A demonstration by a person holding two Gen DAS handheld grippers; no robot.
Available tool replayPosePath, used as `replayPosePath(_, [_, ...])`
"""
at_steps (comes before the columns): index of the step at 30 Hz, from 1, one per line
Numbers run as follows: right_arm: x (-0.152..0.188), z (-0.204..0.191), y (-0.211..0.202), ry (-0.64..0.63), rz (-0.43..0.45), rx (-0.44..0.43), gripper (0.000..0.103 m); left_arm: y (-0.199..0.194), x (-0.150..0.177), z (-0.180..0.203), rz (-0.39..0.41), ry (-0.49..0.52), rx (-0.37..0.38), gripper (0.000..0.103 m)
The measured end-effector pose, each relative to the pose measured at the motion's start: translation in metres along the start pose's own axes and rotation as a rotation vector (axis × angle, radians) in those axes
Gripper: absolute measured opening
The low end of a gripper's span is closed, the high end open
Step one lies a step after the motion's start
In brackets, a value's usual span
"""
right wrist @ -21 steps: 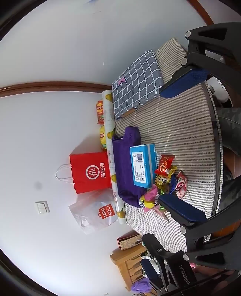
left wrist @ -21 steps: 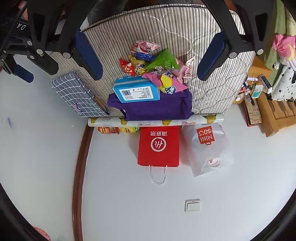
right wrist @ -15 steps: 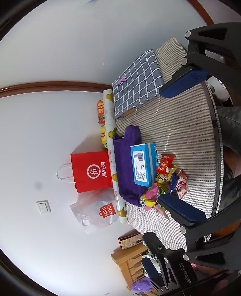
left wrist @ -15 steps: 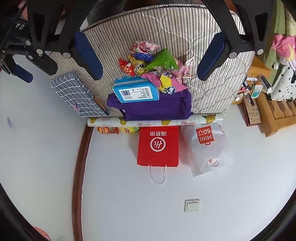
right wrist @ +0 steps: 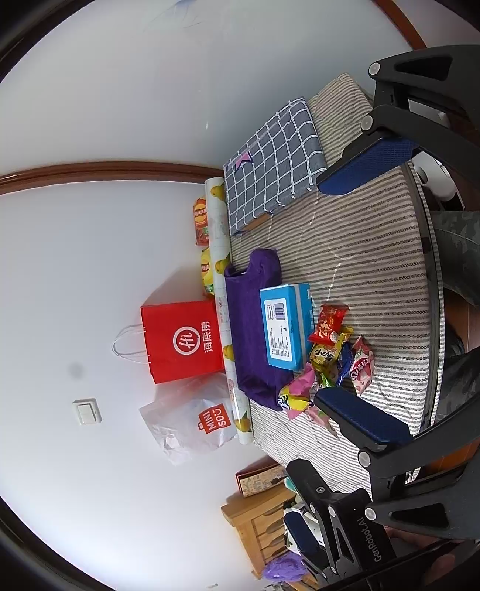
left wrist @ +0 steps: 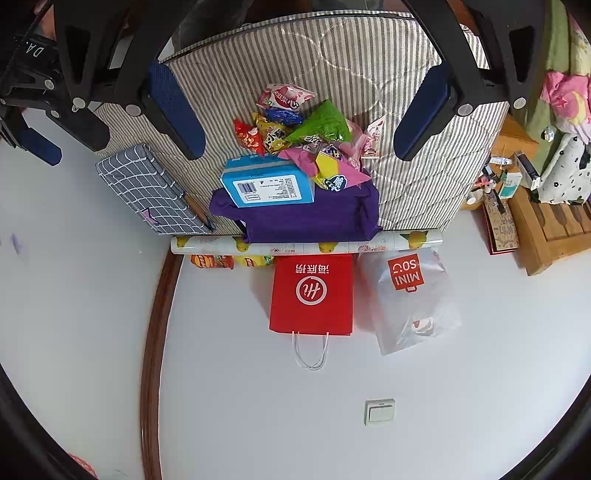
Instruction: Organize snacks
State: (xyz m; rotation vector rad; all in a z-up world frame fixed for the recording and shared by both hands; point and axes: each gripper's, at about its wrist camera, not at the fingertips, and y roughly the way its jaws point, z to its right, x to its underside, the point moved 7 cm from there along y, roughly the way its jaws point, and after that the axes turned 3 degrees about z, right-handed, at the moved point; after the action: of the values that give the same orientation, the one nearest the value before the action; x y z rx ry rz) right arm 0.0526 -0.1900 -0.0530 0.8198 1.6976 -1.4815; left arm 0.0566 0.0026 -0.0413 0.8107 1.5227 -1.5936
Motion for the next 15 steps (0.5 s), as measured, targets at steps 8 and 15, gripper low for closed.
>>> replayPosePath(8, [0.0002, 0.0001, -0.0002, 0.005, 0.001, 0.003, 0.102, 0.0012, -0.0015, -0.0005, 0.0, 0.006, 0.0, 0.103])
replayPosePath(15, [0.0001, 0.0002, -0.0008, 0.008, 0.004, 0.001, 0.102, 0.0017, -0.0027, 0.0023, 0.011, -0.008, 0.012, 0.103])
